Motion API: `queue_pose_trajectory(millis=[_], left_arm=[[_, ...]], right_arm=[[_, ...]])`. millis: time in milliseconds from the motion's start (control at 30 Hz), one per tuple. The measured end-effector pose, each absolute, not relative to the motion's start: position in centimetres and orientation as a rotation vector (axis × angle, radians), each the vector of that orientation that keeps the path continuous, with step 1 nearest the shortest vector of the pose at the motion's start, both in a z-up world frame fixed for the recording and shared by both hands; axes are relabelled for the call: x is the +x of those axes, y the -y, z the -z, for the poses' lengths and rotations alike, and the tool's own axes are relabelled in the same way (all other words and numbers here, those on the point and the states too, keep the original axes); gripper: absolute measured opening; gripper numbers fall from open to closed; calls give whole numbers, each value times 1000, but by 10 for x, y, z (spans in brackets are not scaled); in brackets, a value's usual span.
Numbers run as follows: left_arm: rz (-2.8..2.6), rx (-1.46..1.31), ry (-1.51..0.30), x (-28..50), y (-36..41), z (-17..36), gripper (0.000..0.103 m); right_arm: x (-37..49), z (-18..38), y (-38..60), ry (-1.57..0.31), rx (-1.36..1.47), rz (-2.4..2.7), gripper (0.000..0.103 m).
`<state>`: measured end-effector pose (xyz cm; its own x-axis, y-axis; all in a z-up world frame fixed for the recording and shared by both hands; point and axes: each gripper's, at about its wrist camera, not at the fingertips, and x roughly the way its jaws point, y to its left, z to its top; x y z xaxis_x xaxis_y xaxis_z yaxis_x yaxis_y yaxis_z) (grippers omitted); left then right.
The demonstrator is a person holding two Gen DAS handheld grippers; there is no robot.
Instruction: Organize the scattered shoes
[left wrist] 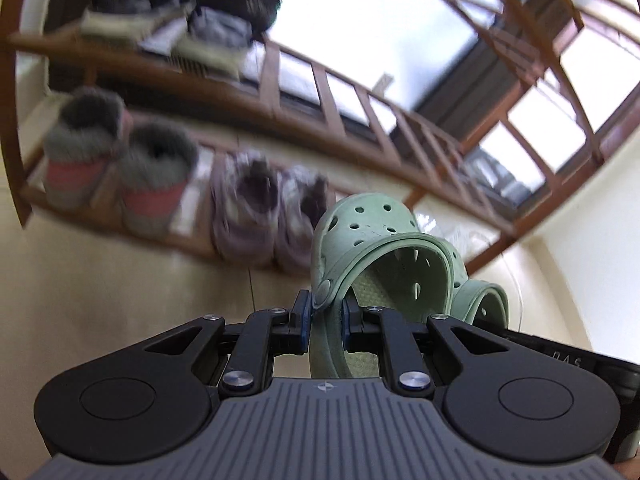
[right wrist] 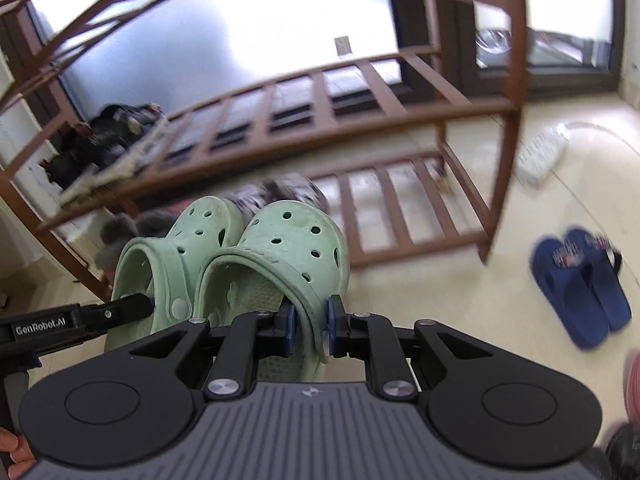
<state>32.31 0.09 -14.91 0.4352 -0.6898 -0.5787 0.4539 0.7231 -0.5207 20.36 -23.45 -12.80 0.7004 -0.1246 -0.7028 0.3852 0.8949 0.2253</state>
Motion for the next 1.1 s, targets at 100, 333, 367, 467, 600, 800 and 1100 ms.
queue_pose_trajectory(millis=[100,333,367,467,600,800,1100], left_arm=[[713,-311,-820,333,-14,122,16],[680,-327,-736,350,-56,55,17],[673,-328,-729,351,-62,47,17],[653,-332,-705,353,-82,21,17],[646,-334,-660,351,-105,-8,21],[631,-349,-636,348,-132,-38,23],[582,-332,-551,362,-156,-70,23]], right_arm=[[222,104,222,-718,361,262,18],[257,41,179,-662,277,188,18],[262,30,172,-658,272,177,18],[271,6,159,-650,259,149,18],[281,-24,142,-634,247,111,18],[291,-53,119,-634,232,67,19],[319,-81,95,-597,219,33,19]])
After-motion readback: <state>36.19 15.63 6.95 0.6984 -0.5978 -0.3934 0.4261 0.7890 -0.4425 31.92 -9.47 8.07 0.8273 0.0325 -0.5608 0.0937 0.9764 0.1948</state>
